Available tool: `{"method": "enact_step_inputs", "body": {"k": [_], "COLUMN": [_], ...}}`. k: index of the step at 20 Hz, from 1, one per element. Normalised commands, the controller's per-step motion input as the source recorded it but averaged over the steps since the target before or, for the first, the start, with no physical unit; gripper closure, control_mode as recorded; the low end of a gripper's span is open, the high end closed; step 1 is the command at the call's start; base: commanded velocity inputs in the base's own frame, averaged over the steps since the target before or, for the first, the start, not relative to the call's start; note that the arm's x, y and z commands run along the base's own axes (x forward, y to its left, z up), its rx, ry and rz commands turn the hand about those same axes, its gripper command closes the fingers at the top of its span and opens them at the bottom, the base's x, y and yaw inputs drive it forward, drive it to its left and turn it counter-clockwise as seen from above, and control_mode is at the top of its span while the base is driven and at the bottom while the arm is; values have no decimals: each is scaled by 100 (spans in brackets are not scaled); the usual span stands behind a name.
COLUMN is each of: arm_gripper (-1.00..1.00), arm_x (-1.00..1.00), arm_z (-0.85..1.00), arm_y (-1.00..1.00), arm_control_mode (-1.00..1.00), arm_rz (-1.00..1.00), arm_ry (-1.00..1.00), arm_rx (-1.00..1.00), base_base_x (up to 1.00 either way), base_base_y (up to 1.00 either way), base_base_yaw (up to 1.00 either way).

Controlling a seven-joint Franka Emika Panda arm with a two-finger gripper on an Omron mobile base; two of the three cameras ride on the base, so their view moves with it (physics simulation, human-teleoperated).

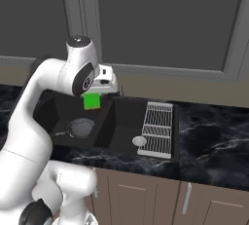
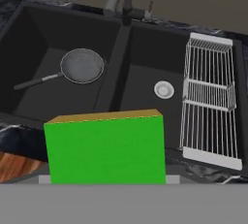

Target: Pick the pan and sponge and place them into the sink. Then turn on the water.

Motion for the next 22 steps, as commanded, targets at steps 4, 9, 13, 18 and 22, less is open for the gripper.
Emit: {"method": "enact_step_inputs", "body": {"k": [4, 9, 13, 18, 22], "arm_gripper": [100, 100, 100, 100, 100], "arm_x": [0, 0, 0, 0, 0], "arm_z": [14, 11, 7, 3, 0], "arm_y": [60, 57, 52, 46, 39], "arm_control_mode": [-100, -100, -100, -100, -100], "arm_rz": [0, -1, -3, -5, -8], "arm_ry": [0, 0, 0, 0, 0], "arm_rx": [0, 0, 0, 0, 2], "base_base_x": [0, 0, 0, 0, 0], "base_base_y": [0, 0, 0, 0, 0], "base_base_yaw": [0, 0, 0, 0, 0]}}
